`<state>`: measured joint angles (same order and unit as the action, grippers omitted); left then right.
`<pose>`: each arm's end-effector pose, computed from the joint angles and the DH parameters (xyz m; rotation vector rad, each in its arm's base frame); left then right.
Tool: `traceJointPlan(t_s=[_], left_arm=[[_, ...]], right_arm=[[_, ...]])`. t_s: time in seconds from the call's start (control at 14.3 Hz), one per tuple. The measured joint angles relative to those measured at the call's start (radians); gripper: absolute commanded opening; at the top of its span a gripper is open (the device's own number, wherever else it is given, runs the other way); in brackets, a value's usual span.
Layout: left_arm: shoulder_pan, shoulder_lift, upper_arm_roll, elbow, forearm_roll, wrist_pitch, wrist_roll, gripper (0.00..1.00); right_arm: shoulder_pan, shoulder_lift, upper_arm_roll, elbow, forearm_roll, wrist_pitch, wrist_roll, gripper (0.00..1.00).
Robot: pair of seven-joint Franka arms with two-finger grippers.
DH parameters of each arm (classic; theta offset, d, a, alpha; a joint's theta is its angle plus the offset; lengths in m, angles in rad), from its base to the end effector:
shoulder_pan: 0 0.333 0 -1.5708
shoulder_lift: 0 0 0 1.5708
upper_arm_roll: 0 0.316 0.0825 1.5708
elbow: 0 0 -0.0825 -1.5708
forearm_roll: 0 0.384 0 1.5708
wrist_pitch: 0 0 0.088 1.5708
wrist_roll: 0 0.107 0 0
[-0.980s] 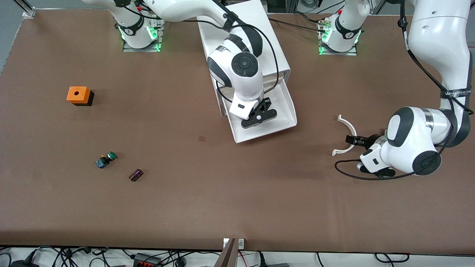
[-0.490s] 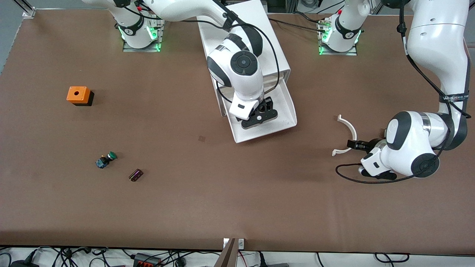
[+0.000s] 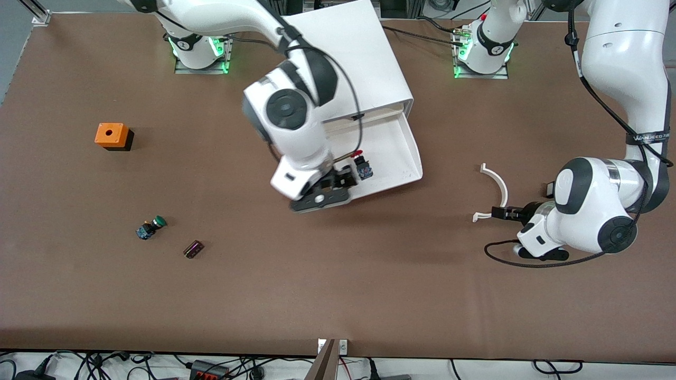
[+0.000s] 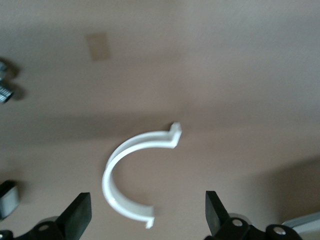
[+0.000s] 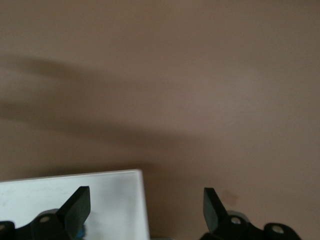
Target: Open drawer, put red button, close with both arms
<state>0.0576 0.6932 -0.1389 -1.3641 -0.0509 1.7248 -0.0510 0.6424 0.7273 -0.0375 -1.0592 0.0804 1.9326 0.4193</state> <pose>0.6907 -0.0427 0.2909 2.9801 0.0044 -0.5041 0.6224 0.4485 0.4199 -3.0084 -0.2623 -0.1538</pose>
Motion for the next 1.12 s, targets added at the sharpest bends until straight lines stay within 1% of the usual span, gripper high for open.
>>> traceJointPlan(t_s=[0.21, 0.42, 0.63, 0.84, 0.91, 1.12], left_arm=[[-0.031, 0.007, -0.026, -0.004, -0.023, 0.078, -0.112, 1.0], [-0.099, 0.011, -0.057, -0.018, -0.027, 0.194, -0.308, 1.0], [-0.218, 0.012, -0.064, -0.059, -0.027, 0.326, -0.513, 1.0], [-0.31, 0.011, -0.065, -0.123, -0.027, 0.476, -0.657, 1.0], [-0.33, 0.01, -0.066, -0.139, -0.027, 0.5, -0.687, 1.0], [-0.373, -0.019, -0.079, -0.18, -0.027, 0.508, -0.732, 1.0]], right_arm=[[-0.078, -0.041, -0.008, 0.0, -0.035, -0.107, -0.119, 1.0], [-0.169, -0.068, -0.018, -0.007, -0.062, -0.19, -0.238, 1.0], [-0.278, -0.114, -0.019, -0.062, -0.062, -0.213, -0.282, 1.0], [-0.355, -0.173, -0.019, -0.127, -0.062, -0.222, -0.323, 1.0], [-0.381, -0.188, -0.019, -0.14, -0.062, -0.223, -0.342, 1.0], [-0.45, -0.216, -0.02, -0.151, -0.062, -0.234, -0.372, 1.0]])
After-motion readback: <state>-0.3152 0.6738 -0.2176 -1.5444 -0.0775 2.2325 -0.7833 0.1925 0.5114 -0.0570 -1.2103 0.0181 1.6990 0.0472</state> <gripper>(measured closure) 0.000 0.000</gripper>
